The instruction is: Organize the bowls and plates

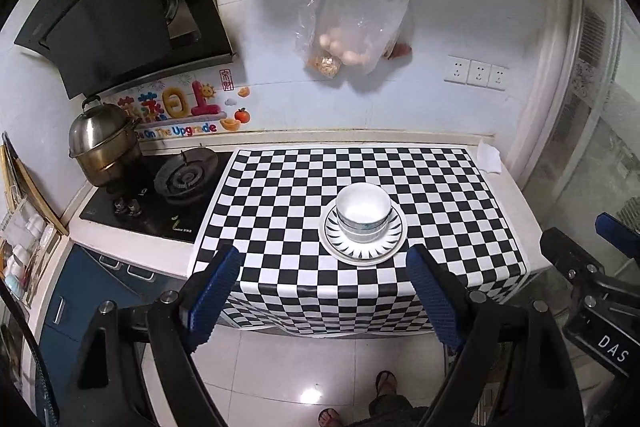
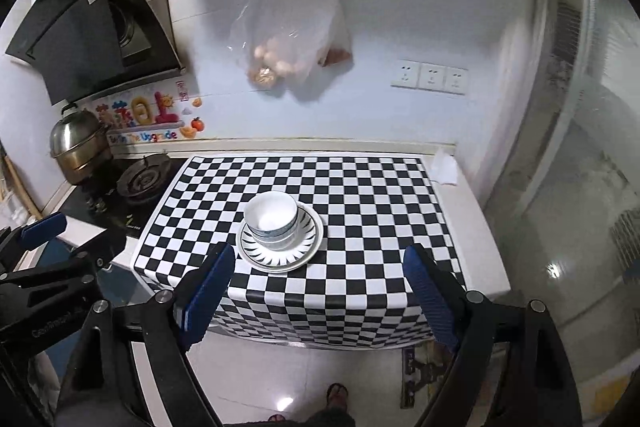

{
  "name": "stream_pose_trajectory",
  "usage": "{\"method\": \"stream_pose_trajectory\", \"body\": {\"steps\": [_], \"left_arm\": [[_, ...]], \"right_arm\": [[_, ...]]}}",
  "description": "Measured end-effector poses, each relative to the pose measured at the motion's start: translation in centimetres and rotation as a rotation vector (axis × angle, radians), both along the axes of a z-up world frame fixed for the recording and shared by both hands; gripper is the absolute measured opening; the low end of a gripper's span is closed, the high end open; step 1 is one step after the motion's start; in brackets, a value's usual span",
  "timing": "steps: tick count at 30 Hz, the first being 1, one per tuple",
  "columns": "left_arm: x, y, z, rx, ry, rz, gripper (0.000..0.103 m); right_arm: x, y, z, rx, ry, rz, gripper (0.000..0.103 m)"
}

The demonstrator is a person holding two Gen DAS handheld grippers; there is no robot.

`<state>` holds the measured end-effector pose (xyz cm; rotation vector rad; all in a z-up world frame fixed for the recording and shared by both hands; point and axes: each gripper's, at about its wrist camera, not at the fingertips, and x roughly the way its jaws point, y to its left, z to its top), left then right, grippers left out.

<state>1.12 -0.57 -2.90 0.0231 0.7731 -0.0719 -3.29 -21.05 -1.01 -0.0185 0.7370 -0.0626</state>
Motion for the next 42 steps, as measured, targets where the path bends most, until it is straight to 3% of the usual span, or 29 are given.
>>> {"method": "stream_pose_trajectory", "body": {"steps": [14, 42], "left_arm": [[-4.3, 3.2, 0.5, -0.017, -0.037, -0.026, 0.085], [-4.7, 3.4, 0.4, -0.034, -0.036, -0.047, 0.088]], "right_arm": [[-5.7, 3.0, 0.9, -0.018, -0.042, -0.089, 0.093], [-5.7, 3.3, 0.9, -0.025, -0.034, -0.116, 0.094]]}}
